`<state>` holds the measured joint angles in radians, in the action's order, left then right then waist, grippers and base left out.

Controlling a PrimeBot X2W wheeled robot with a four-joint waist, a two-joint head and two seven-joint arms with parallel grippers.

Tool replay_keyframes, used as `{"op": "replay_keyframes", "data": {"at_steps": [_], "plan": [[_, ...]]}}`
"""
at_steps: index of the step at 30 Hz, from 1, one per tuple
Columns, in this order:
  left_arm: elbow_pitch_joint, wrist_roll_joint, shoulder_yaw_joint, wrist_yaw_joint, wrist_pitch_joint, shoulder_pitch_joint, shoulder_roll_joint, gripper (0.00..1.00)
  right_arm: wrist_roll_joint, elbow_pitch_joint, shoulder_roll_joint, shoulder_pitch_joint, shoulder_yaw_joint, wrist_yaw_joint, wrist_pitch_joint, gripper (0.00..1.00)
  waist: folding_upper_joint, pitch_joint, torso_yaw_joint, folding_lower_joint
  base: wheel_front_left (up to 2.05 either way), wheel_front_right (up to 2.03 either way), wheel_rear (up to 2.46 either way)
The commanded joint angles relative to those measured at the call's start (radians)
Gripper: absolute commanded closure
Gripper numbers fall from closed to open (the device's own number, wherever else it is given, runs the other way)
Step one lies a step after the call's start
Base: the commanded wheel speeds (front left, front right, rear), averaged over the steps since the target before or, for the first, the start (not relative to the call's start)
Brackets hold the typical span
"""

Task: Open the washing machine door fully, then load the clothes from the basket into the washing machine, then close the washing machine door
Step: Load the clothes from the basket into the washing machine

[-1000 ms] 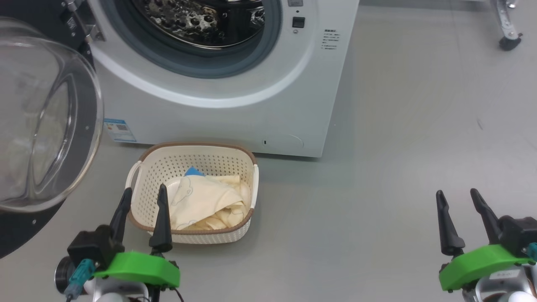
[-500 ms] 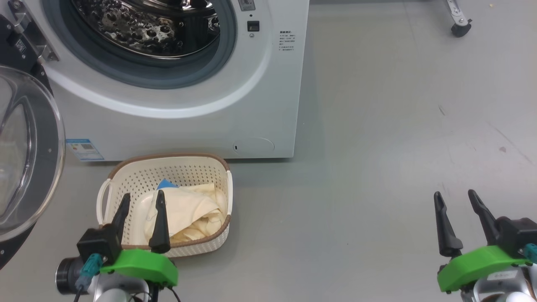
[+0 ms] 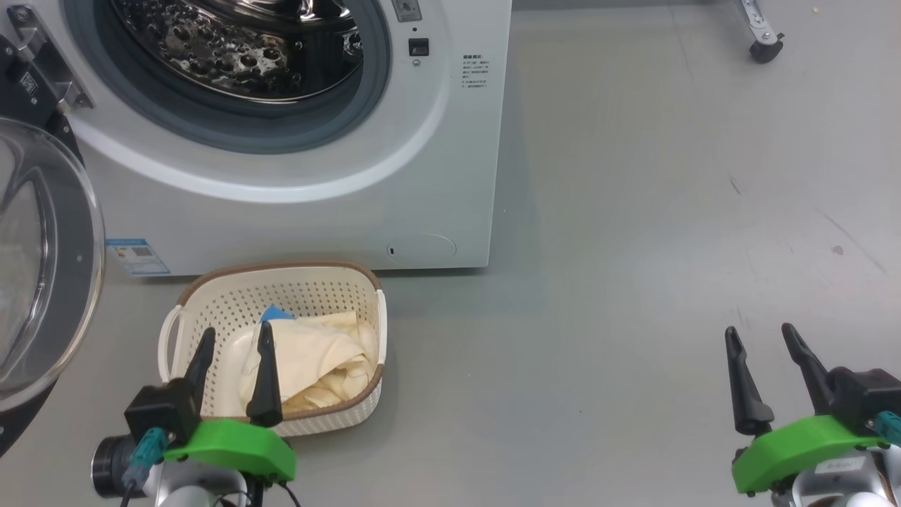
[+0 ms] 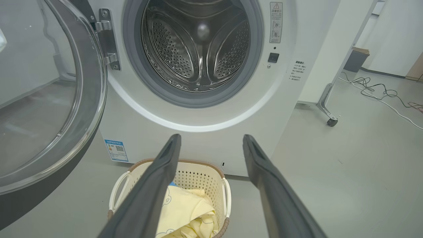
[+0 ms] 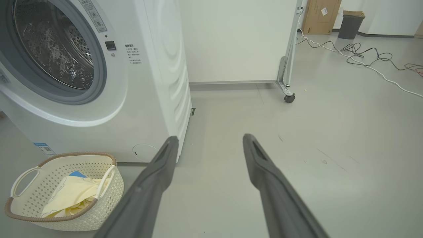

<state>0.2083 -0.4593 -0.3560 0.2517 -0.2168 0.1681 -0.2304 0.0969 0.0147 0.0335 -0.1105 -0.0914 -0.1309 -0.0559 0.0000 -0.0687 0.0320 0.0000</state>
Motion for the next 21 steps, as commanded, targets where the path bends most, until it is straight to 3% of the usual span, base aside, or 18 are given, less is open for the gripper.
{"op": "replay_keyframes", "data": {"at_steps": [1, 13, 21], "plan": [[-0.023, -0.002, 0.047, 0.124, -0.01, 0.047, -0.017, 0.0, 0.003, 0.03, 0.017, 0.048, 0.024, 0.0, -0.013, 0.0, 0.0, -0.001, 0.0, 0.0, 1.16, -1.16, 0.0], [-0.005, 0.007, 0.038, 0.137, -0.011, 0.058, -0.021, 0.0, 0.012, 0.022, 0.017, 0.045, 0.024, 0.0, -0.016, 0.0, 0.0, 0.002, -0.008, 0.0, 1.6, -1.6, 0.0], [-0.007, -0.003, 0.038, 0.133, -0.009, 0.053, -0.027, 0.0, 0.016, 0.021, 0.017, 0.046, 0.028, 0.0, -0.02, 0.0, 0.0, -0.004, -0.01, 0.0, 0.59, -0.59, 0.0]]}}
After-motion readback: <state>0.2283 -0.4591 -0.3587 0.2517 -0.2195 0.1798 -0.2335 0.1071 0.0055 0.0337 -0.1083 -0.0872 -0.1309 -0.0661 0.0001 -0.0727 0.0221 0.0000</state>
